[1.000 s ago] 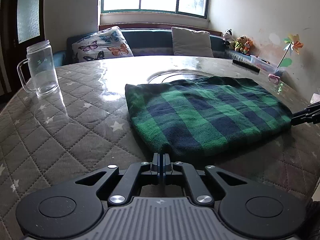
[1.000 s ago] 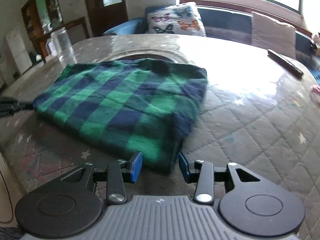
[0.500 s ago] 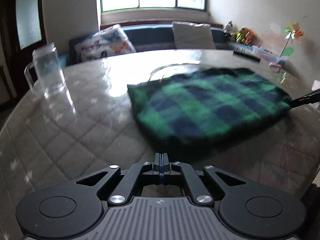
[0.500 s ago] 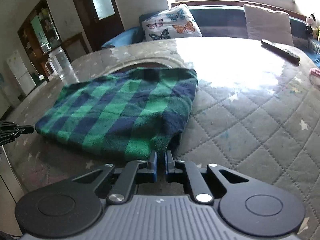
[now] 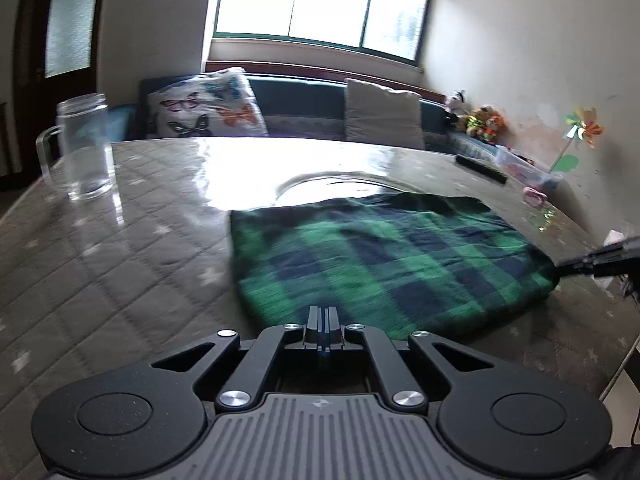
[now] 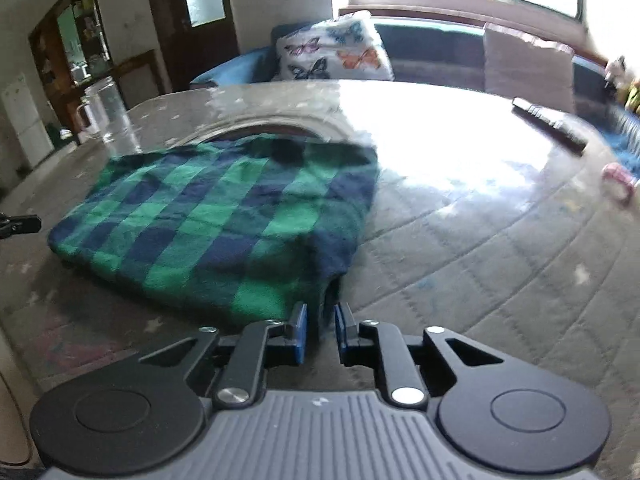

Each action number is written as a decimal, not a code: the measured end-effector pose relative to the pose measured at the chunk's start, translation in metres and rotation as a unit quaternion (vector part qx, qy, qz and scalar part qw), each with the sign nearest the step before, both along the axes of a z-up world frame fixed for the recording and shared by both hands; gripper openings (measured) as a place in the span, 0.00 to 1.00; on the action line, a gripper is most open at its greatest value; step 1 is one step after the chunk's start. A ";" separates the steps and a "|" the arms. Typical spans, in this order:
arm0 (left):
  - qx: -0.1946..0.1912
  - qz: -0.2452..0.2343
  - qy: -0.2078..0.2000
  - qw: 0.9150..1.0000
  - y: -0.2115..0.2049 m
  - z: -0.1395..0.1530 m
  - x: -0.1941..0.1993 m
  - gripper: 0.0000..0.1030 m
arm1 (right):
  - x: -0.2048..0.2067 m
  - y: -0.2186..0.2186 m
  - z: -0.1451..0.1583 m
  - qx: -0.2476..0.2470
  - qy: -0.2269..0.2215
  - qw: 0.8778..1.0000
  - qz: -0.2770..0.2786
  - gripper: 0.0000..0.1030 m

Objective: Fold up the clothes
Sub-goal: 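Press the folded shirt edges flat with the right gripper, then grasp the folded plaid shirt edge with both grippers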

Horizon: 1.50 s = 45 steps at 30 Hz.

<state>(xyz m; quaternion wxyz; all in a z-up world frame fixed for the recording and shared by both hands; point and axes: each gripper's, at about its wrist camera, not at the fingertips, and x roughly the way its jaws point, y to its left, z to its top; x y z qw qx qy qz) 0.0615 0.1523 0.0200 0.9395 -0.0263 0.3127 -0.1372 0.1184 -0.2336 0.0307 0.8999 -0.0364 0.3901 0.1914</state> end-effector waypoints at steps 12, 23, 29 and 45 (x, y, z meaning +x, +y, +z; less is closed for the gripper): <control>0.015 -0.001 0.048 0.999 -0.009 -0.029 0.024 0.03 | 0.040 0.028 -0.008 0.010 -0.016 0.999 0.028 0.15; 0.025 0.003 0.038 0.999 -0.018 -0.003 0.073 0.04 | 0.095 0.036 0.002 0.019 -0.018 0.999 0.026 0.15; 0.015 0.008 0.054 0.998 -0.025 -0.007 0.126 0.04 | 0.145 0.055 -0.009 0.022 -0.002 0.999 0.028 0.15; -0.002 0.055 0.069 0.996 0.004 -0.029 0.168 0.04 | 0.167 0.102 -0.010 0.037 -0.002 0.997 0.061 0.16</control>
